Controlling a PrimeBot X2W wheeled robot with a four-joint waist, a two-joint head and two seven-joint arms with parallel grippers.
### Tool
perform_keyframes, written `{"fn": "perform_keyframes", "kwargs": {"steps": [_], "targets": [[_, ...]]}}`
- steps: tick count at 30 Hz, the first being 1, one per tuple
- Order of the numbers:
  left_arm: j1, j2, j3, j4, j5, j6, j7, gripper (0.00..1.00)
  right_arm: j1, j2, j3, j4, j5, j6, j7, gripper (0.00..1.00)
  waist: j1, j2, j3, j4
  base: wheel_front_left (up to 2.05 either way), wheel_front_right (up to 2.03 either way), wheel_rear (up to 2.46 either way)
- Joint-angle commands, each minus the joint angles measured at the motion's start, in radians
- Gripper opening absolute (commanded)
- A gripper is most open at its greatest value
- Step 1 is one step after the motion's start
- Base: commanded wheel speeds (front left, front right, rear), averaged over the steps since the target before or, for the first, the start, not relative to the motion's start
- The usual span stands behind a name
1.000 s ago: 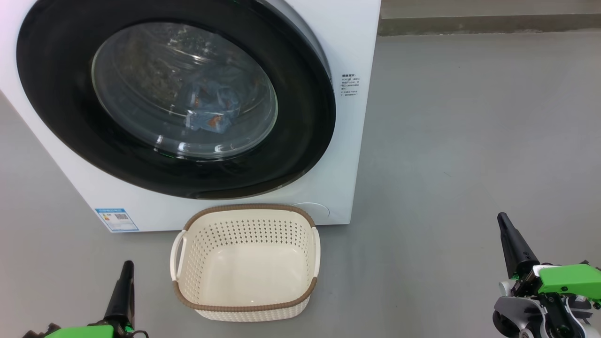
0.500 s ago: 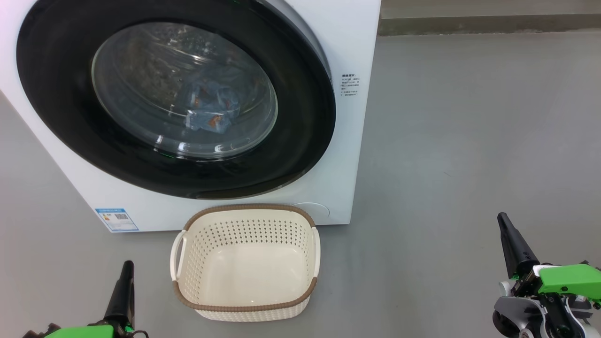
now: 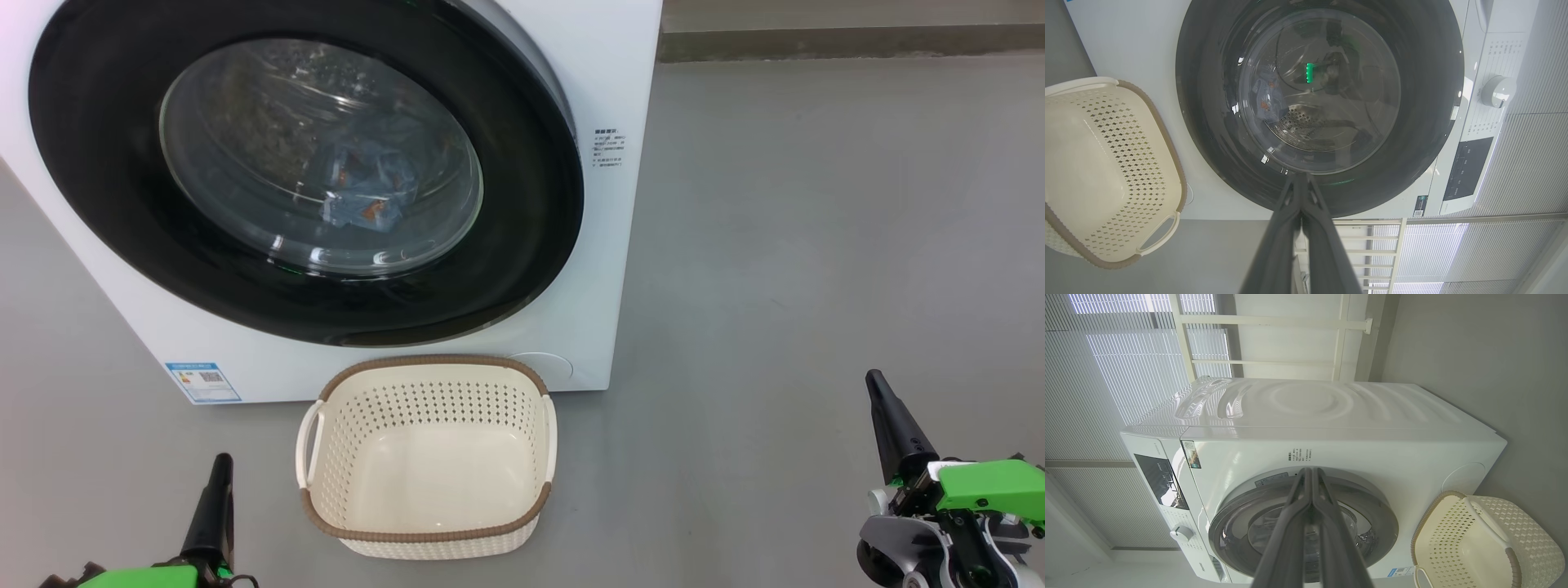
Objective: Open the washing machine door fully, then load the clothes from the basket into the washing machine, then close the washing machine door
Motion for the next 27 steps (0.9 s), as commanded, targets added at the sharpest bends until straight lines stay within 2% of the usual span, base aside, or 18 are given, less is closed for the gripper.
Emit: {"fn": "perform_keyframes", "kwargs": {"steps": [1, 27], "targets": [[-0.036, 0.009, 0.034, -0.03, -0.007, -0.002, 0.004, 0.0, -0.005, -0.003, 0.013, -0.03, -0.004, 0.002, 0.007, 0.0, 0.0, 0.0, 0.0, 0.0, 0.0, 0.0, 0.0], [-0.036, 0.009, 0.033, -0.031, -0.008, -0.002, 0.004, 0.0, -0.005, -0.001, 0.01, -0.03, -0.006, 0.002, 0.009, 0.0, 0.0, 0.0, 0.0, 0.0, 0.0, 0.0, 0.0]]}}
